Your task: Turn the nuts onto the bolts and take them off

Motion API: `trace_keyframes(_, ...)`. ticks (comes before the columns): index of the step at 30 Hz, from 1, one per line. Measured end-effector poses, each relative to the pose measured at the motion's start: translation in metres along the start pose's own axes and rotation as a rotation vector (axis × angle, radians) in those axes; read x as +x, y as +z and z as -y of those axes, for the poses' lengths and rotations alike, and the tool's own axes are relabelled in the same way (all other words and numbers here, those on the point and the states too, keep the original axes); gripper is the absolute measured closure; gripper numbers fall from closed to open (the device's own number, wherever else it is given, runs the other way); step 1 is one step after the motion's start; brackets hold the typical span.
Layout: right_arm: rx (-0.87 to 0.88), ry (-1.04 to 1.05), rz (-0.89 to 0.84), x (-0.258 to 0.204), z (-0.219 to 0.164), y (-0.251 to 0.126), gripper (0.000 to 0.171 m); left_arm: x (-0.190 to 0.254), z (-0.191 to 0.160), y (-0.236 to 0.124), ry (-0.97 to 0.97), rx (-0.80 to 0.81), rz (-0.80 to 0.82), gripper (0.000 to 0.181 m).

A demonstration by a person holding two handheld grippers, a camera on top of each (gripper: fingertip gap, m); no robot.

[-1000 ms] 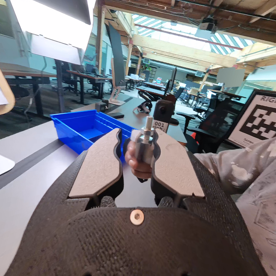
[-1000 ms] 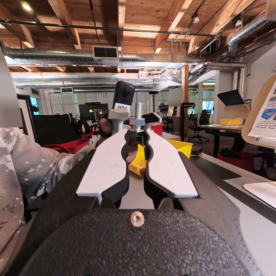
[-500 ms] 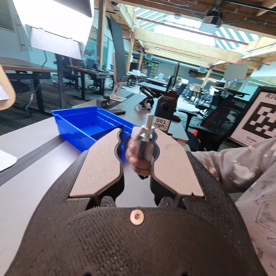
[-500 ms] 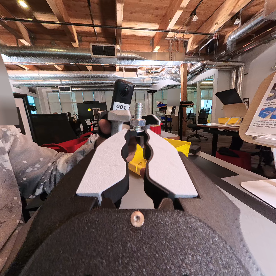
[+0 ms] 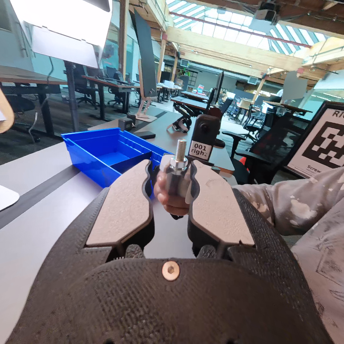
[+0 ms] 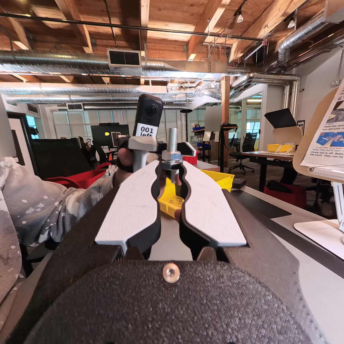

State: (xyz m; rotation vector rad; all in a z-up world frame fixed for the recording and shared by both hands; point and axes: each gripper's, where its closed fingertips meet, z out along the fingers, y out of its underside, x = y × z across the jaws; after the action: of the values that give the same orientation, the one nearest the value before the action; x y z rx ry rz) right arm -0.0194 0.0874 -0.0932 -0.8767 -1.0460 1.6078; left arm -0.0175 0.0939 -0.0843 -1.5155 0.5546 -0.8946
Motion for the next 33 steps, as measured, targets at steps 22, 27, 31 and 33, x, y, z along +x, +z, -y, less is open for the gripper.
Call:
trace_keyframes(22, -0.091, -0.038, -0.165, 0.038, 0.003, -0.015, 0.153, -0.031, 0.007, -0.015, 0.090, 0.030, 0.195, 0.164)
trace_keyframes(27, -0.301, -0.158, -0.533, 0.125, 0.034, -0.072, 0.154, -0.054, 0.014, -0.032, 0.115, 0.067, 0.304, 0.178)
trace_keyframes(31, -0.509, -0.130, -0.769, 0.208, 0.039, -0.132, 0.153, -0.067, 0.015, -0.040, 0.105, 0.064, 0.360, 0.181)
trace_keyframes(33, -0.697, -0.103, -0.878, 0.248, 0.022, -0.164, 0.153, -0.071, 0.013, -0.042, 0.111, 0.042, 0.381, 0.181)
